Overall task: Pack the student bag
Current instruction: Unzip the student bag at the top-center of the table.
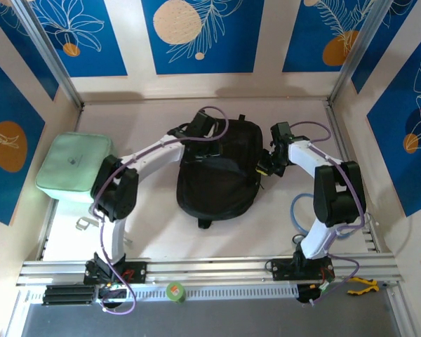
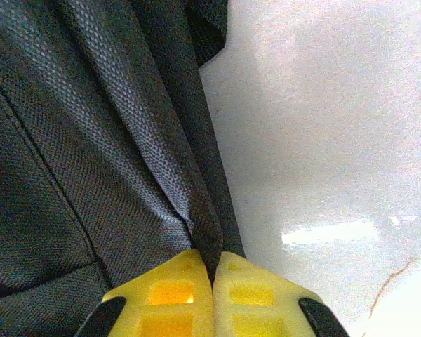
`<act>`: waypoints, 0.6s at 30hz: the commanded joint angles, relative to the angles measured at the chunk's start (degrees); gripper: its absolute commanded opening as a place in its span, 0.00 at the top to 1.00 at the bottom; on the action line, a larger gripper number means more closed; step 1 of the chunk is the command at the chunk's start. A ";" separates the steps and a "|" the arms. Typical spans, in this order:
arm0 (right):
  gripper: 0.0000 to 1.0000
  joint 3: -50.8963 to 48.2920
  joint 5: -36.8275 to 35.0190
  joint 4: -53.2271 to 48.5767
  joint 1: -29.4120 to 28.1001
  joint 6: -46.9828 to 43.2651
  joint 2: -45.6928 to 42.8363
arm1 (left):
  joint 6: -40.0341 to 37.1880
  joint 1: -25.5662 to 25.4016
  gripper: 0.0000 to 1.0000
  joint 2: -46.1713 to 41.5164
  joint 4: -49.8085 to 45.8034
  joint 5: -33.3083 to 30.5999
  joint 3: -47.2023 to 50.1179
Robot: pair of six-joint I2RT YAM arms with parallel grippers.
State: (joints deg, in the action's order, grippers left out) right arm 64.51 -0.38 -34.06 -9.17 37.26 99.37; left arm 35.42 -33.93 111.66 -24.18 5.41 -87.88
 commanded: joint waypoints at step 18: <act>0.49 4.65 -0.66 1.79 0.40 -2.58 -5.75 | -0.10 8.91 0.39 -16.61 0.73 -4.01 14.46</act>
State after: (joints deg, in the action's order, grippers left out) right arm 71.02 -4.05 -33.76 -8.40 35.14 100.18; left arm 35.75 -26.06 100.40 -22.09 3.44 -75.50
